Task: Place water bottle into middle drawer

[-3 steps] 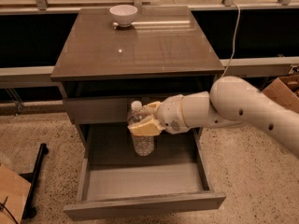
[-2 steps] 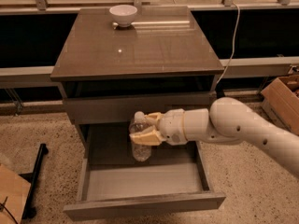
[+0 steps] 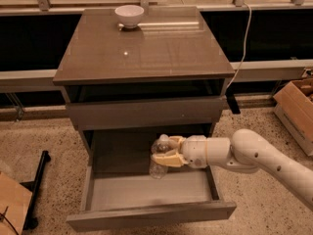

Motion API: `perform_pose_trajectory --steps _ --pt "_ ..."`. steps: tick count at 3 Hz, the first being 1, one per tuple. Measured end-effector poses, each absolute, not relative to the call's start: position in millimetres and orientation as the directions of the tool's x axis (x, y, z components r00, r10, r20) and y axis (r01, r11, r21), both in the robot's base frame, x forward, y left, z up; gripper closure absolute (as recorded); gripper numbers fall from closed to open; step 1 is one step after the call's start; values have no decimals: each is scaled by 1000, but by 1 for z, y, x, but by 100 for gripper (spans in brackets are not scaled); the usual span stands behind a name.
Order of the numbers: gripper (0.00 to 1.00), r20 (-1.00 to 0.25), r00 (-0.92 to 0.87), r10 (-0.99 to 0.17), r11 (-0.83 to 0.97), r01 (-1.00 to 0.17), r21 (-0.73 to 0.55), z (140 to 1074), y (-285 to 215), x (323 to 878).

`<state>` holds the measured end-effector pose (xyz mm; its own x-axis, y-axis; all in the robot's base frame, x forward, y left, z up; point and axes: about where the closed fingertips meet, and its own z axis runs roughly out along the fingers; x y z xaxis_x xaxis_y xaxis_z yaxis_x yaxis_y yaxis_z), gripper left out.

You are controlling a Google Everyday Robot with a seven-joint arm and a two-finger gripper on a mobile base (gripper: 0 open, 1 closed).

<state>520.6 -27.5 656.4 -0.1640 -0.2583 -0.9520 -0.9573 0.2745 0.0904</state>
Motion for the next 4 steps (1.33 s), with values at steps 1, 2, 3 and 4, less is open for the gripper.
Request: perform_pose_trajectory --steps 1,2,3,4 --pt "100 -949 -175 -262 277 -956 100 649 -24 520" --pt "100 -954 -127 -272 304 -952 40 642 -28 528" --pt "100 -964 -68 -258 328 -944 -22 622 -38 540" --pt "100 -969 -45 -242 354 -934 -45 596 -51 552"
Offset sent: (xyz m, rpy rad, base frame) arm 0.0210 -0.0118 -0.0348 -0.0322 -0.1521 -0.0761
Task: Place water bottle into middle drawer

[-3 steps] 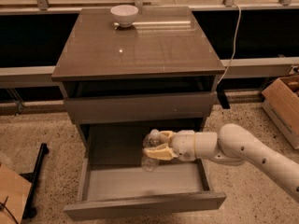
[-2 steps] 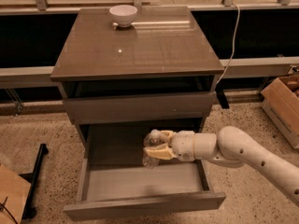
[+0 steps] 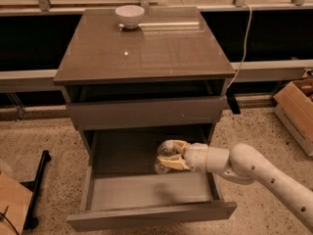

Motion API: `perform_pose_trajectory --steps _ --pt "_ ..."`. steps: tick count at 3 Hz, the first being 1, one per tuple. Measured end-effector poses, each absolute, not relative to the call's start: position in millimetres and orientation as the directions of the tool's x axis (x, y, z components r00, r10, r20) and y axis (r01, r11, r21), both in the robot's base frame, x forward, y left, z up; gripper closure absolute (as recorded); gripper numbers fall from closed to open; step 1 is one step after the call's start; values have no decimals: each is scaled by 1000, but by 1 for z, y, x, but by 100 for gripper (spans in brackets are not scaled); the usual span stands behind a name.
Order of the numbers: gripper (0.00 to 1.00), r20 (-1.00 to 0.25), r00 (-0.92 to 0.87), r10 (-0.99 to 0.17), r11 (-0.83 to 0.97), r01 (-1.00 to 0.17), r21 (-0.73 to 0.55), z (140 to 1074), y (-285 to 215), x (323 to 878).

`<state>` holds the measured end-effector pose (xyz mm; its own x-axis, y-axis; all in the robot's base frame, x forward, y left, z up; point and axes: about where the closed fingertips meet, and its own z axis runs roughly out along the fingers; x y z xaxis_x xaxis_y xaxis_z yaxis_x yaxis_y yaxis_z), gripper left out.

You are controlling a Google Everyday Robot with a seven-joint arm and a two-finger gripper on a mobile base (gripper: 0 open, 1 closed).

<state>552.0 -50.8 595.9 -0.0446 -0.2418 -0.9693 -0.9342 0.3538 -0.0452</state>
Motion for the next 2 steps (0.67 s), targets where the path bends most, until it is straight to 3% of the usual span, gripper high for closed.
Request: perform_pose_trajectory --steps 1,2 --pt "98 -968 -78 -240 389 -921 -23 567 -62 558" --pt "81 -967 -123 -224 436 -900 14 539 -73 562"
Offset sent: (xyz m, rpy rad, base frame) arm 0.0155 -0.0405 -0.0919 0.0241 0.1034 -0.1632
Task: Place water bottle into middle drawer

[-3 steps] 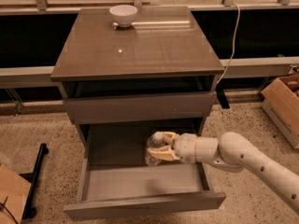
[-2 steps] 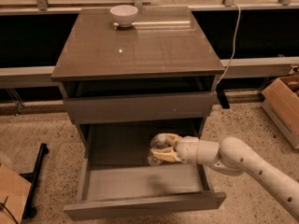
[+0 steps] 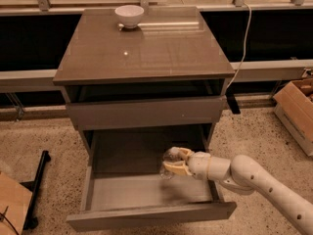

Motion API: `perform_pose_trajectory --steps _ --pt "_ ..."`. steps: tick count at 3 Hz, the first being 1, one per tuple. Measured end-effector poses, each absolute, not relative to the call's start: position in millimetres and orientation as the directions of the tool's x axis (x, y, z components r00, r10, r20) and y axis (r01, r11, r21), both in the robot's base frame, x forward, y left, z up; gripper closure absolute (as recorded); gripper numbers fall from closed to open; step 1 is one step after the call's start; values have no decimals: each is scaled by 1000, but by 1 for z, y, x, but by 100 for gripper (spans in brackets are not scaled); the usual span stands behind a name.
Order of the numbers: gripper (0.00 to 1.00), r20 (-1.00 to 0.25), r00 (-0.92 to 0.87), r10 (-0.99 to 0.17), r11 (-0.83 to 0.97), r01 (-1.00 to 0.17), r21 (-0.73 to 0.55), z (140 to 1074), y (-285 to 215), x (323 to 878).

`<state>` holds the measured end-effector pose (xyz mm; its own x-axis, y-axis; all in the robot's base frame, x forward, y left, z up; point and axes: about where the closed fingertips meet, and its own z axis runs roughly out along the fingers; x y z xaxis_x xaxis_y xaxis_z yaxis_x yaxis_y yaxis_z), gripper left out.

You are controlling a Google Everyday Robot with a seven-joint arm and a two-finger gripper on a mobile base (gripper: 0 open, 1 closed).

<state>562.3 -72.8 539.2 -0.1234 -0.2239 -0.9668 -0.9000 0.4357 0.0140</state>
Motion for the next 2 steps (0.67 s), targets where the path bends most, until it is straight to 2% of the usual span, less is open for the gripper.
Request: perform_pose_trajectory --steps 2 --pt "35 -960 -210 -188 501 -861 91 488 -82 568"
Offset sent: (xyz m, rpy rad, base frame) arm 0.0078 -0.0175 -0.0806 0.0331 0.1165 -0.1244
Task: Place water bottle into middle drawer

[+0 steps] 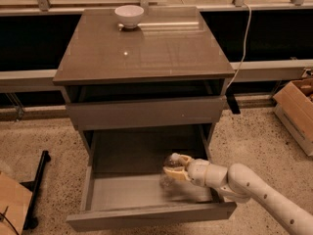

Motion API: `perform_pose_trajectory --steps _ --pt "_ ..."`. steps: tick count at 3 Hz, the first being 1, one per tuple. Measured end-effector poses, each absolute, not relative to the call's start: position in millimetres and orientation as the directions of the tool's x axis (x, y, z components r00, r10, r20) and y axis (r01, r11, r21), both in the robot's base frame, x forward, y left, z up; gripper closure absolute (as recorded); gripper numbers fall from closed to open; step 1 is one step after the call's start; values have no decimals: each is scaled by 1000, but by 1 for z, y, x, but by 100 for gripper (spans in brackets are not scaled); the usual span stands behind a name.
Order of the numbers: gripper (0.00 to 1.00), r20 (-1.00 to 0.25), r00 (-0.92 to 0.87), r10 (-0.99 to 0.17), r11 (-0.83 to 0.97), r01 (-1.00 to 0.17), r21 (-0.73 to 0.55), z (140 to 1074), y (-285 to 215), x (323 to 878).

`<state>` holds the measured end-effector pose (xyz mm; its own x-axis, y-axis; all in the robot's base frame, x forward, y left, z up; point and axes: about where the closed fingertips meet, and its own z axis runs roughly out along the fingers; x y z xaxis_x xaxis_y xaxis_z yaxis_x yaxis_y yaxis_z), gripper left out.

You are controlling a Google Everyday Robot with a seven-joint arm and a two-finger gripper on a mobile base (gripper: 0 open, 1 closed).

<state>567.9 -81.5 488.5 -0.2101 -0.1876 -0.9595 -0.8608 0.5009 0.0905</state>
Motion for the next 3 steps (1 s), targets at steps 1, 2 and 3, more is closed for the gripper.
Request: perform_pose_trajectory --steps 1,2,3 --pt "12 -954 -241 -180 516 -848 117 472 -81 567" --pt "0 -954 -241 -180 514 -850 118 472 -79 567" --pt "0 -954 -241 -180 514 -850 118 472 -79 567"
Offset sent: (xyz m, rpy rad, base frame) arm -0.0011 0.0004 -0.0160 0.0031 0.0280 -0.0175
